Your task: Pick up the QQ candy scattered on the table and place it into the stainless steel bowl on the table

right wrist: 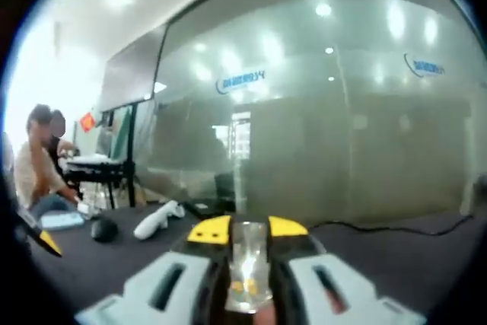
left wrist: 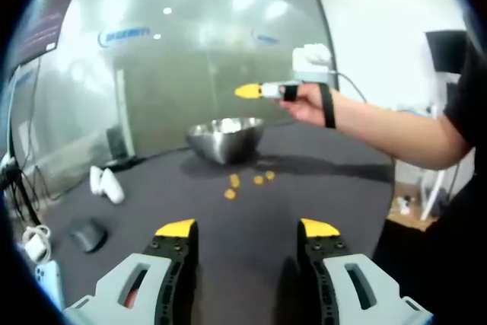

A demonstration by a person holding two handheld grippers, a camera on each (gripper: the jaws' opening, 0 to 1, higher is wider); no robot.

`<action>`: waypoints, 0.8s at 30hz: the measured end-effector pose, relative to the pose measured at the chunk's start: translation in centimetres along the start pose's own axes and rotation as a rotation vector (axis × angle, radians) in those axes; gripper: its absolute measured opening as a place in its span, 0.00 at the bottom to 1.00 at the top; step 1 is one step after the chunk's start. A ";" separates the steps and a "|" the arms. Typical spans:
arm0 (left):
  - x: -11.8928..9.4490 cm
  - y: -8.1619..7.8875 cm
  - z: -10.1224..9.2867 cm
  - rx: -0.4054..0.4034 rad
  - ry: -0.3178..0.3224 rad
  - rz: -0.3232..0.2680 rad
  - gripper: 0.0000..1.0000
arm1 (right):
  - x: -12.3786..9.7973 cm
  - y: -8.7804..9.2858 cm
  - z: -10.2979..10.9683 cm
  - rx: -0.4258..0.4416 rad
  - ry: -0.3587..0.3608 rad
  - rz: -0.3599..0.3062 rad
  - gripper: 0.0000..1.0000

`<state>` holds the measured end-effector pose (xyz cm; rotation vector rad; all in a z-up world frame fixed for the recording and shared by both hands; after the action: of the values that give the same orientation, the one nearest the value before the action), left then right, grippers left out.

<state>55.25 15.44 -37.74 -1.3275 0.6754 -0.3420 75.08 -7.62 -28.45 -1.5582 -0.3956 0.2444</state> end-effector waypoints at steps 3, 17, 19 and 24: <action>-0.1 -0.2 0.1 -0.017 -0.002 -0.019 0.54 | -0.2 0.0 -0.3 0.017 -0.010 0.000 0.16; 0.1 -0.7 -0.7 0.006 0.013 -0.018 0.53 | -2.8 -1.1 -0.6 0.089 -0.128 -0.042 0.18; 0.1 -0.6 -0.7 0.004 0.010 -0.016 0.53 | -3.7 -1.1 -0.6 0.096 -0.148 -0.043 0.18; 0.2 -0.7 -0.6 0.001 0.008 -0.018 0.53 | -6.7 -0.1 -1.1 0.135 -0.214 -0.049 0.18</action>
<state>55.16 14.73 -37.22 -1.3323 0.6703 -0.3629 69.41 -11.28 -28.88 -1.3925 -0.5725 0.3941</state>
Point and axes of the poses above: the point that each gripper's makers call its tool centre point, and the gripper's own axes: x roughly forward along the fingers, z roughly to its left, y roughly out of its underside, the point moved 5 cm from there along -x, roughly backward along the fingers
